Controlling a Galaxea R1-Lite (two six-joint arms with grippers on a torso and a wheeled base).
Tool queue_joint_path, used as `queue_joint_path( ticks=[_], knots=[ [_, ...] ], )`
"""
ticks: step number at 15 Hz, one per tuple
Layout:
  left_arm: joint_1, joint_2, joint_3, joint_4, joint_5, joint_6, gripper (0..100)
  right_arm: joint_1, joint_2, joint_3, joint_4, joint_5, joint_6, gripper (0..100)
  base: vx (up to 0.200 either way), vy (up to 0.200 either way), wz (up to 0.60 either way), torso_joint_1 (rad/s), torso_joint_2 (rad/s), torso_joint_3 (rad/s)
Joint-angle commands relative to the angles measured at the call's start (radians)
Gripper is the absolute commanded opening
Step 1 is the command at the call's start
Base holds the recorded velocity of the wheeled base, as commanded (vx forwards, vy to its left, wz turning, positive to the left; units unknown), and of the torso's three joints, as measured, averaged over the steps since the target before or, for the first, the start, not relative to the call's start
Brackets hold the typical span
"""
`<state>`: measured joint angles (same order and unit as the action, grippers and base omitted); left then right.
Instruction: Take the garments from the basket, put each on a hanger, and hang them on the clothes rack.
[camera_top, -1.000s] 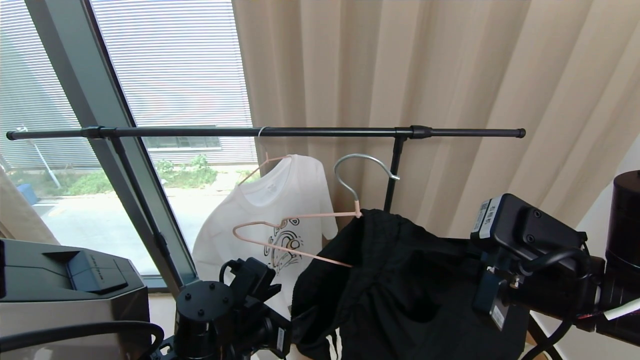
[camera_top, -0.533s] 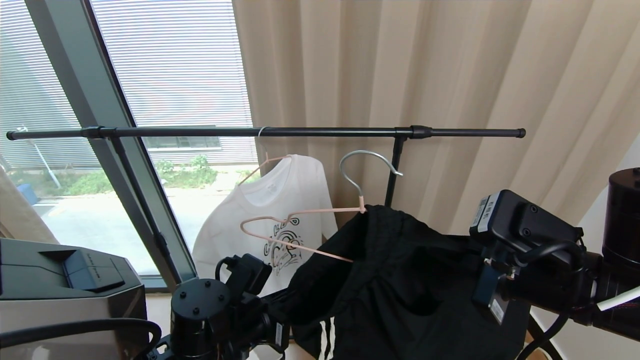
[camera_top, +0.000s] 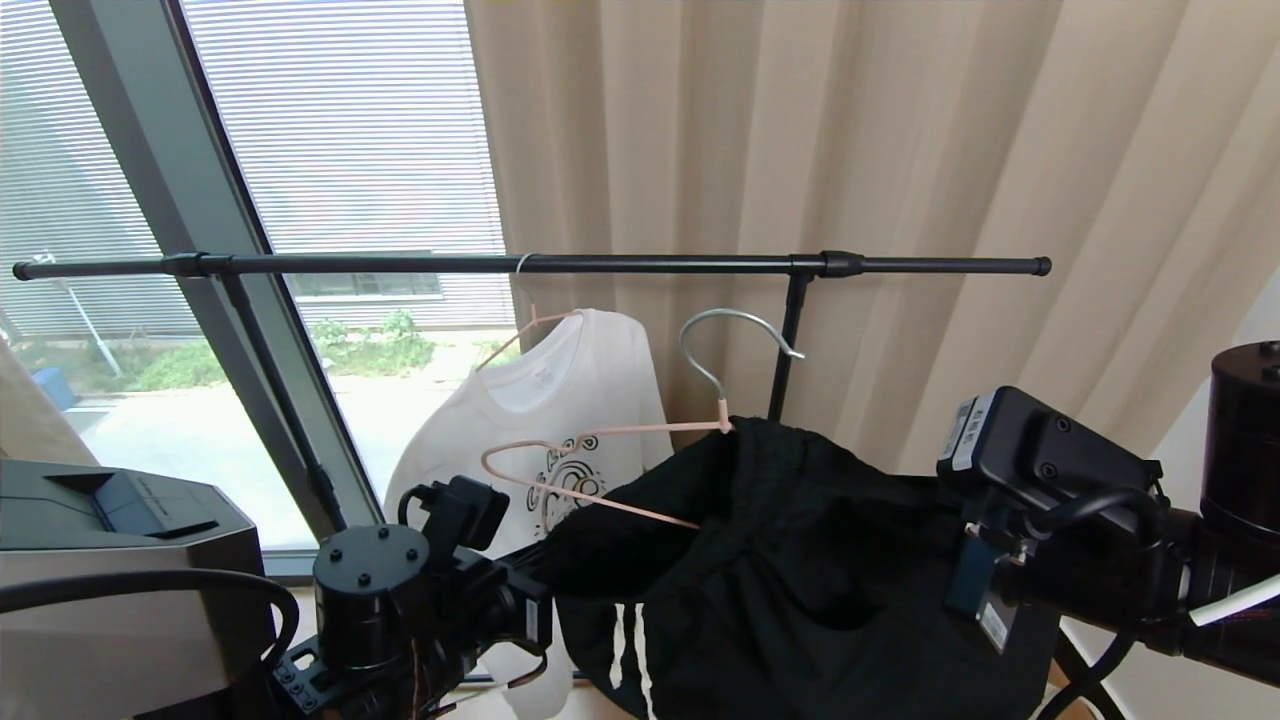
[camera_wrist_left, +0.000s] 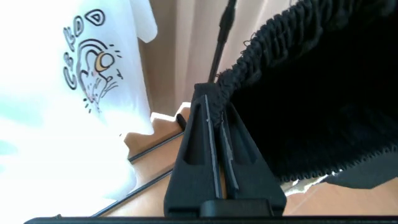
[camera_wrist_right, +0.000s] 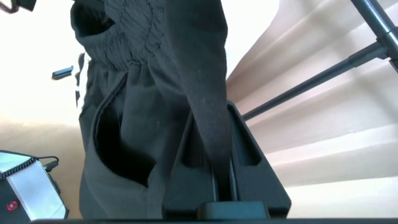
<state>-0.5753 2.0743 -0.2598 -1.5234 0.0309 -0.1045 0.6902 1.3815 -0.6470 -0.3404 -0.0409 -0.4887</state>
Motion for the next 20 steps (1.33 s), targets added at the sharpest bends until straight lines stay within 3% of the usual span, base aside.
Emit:
queue_joint_path(
  ticks=[1, 7, 20],
  knots=[
    [0.018, -0.010, -0.007, 0.000, 0.000, 0.000, 0, 0.000, 0.004, 0.001, 0.001, -0.001, -0.001, 0, 0.000, 0.000, 0.00, 0.000, 0.00, 0.000],
    [0.074, -0.019, -0.027, 0.000, -0.002, 0.008, 0, -0.006, 0.004, 0.020, 0.012, -0.004, -0.007, 0, 0.000, 0.000, 0.00, 0.000, 0.00, 0.000],
    [0.152, -0.065, -0.042, -0.001, -0.020, 0.023, 0, -0.089, 0.007, 0.063, 0.012, -0.004, -0.134, 0, 0.000, 0.000, 0.00, 0.000, 0.00, 0.000]
  ],
)
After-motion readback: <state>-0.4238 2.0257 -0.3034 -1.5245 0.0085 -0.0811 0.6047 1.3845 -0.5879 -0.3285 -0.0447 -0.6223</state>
